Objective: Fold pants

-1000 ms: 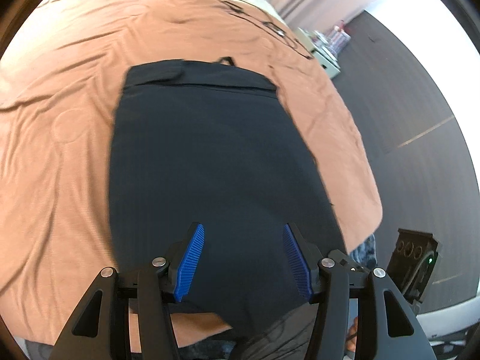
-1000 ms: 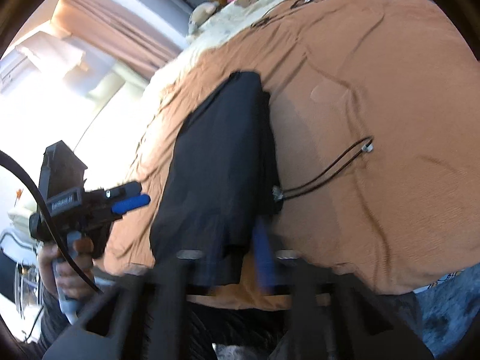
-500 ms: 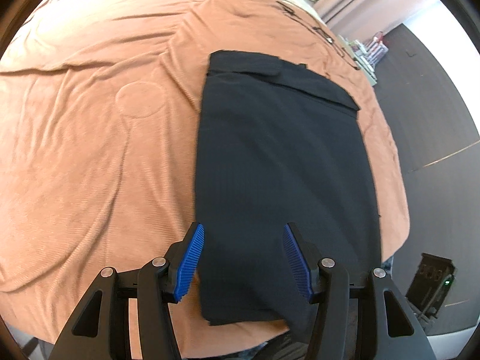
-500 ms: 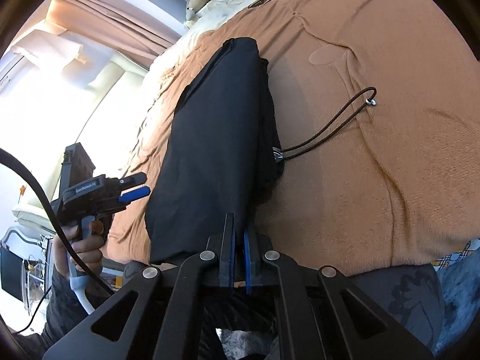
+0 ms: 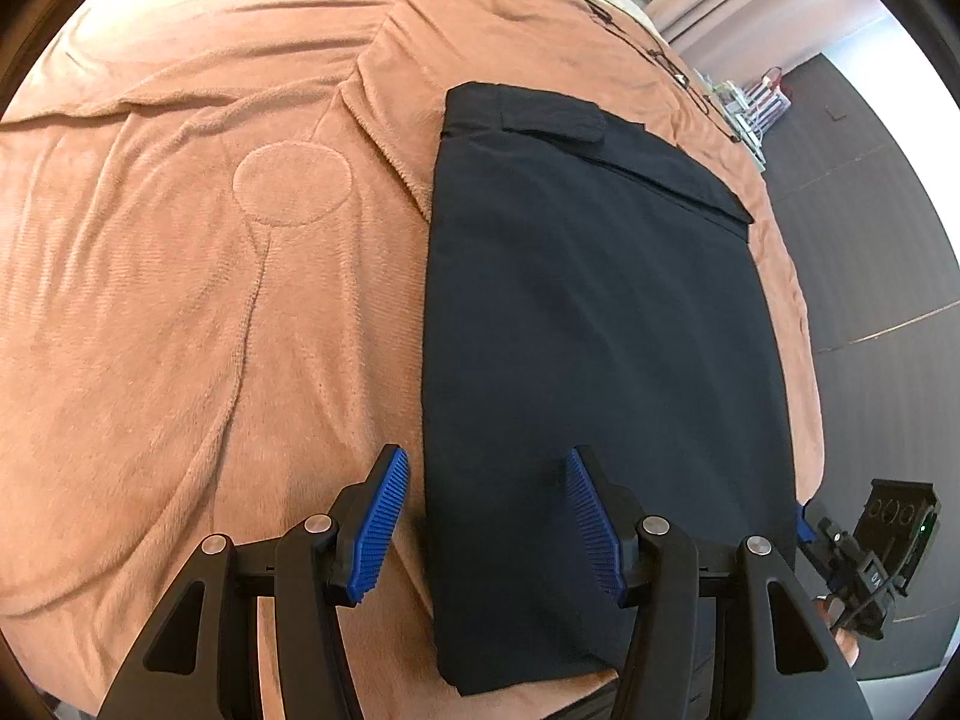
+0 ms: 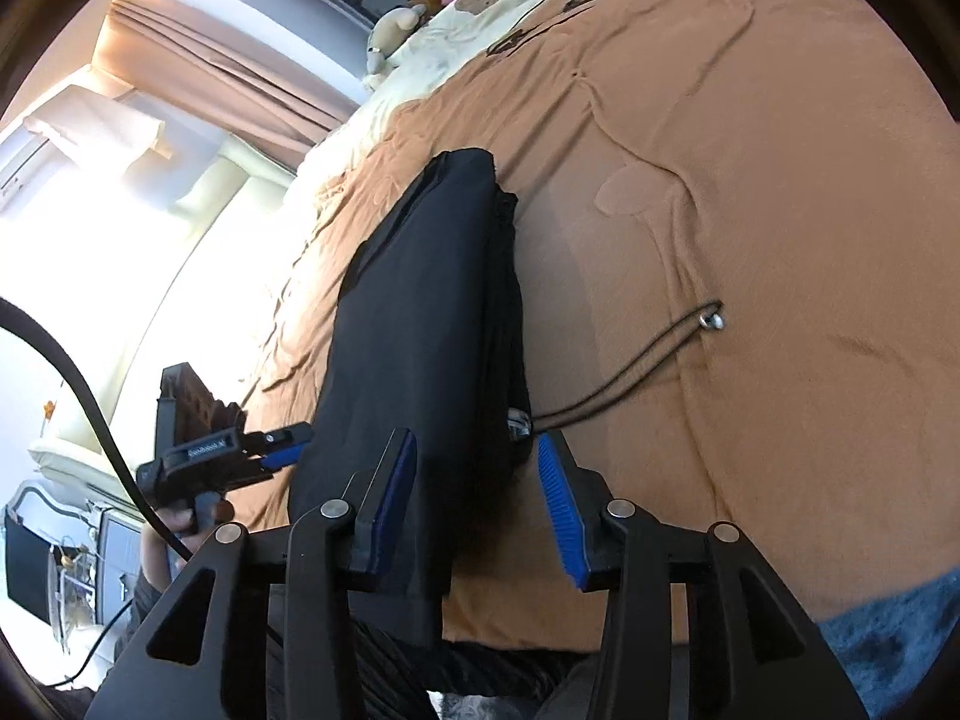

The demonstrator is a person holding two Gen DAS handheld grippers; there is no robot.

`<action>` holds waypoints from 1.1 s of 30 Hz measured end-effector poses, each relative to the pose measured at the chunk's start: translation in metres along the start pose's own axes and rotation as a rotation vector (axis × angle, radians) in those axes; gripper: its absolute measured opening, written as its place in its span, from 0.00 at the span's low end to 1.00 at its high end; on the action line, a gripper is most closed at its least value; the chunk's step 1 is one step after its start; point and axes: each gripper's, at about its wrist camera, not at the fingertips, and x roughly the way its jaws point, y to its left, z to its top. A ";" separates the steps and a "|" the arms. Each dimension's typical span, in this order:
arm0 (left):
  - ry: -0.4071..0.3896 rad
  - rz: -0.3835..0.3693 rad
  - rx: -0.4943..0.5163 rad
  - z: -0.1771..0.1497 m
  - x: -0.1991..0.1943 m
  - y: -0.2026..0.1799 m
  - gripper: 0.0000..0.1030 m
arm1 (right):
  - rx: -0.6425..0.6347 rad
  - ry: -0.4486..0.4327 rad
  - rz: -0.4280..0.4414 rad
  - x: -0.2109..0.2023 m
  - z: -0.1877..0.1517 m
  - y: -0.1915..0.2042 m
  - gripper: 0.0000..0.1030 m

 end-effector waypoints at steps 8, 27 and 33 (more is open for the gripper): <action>-0.003 -0.062 -0.041 0.014 0.009 0.010 0.56 | 0.050 0.092 0.065 0.045 0.030 -0.020 0.39; -0.004 -0.162 -0.071 0.047 0.016 0.023 0.55 | 0.099 0.258 0.187 0.119 0.069 -0.031 0.60; 0.004 -0.199 -0.073 0.059 0.023 0.023 0.55 | 0.082 0.295 0.203 0.142 0.080 -0.028 0.59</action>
